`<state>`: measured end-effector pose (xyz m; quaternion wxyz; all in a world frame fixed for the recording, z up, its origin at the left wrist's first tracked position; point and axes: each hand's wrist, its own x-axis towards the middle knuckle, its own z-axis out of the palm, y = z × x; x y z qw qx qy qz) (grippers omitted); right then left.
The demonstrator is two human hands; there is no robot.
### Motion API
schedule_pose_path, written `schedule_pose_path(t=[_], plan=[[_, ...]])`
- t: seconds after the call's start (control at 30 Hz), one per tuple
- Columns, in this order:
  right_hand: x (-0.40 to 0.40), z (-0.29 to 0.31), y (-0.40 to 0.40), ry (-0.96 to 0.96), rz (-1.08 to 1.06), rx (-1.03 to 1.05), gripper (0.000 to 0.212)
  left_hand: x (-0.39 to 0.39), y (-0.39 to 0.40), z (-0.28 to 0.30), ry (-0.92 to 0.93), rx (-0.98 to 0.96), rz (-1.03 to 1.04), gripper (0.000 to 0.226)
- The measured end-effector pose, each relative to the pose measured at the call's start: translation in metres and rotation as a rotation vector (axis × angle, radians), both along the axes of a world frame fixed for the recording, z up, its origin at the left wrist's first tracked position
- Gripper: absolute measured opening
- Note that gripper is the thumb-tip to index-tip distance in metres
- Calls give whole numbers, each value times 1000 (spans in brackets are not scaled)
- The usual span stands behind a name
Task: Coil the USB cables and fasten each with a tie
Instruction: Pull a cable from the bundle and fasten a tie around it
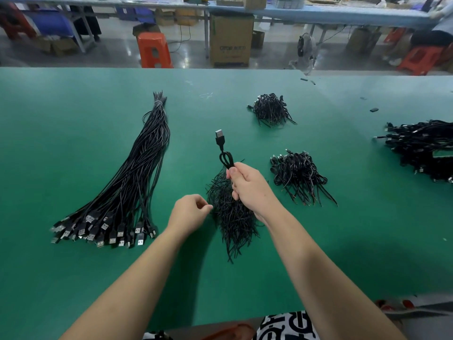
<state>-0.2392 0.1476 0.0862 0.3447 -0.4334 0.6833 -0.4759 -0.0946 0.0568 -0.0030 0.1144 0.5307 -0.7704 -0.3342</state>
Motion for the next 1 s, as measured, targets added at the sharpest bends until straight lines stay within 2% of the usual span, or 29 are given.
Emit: schedule_pose_path(t=[0.27, 0.5, 0.67, 0.73, 0.9, 1.0], plan=[[-3, -2, 0, 71, -4, -5, 29, -13, 7, -9, -63, -18, 57, 10], [-7, -7, 0, 67, -29, 8, 29, -7, 0, -2, 8, -25, 74, 7], [-8, -10, -2, -22, -32, 5, 29, 9, -5, 15, 65, -12, 53, 2], [-6, -9, -2, -36, -15, 15, 29, 15, -5, 23, 162, 18, 96, 1], [7, -2, 0, -19, 133, 7, 28, 21, 4, 57, 670, 181, 191, 14], [16, -3, 0, -64, 194, 4, 28, 20, 12, 76, 805, 229, 156, 19]])
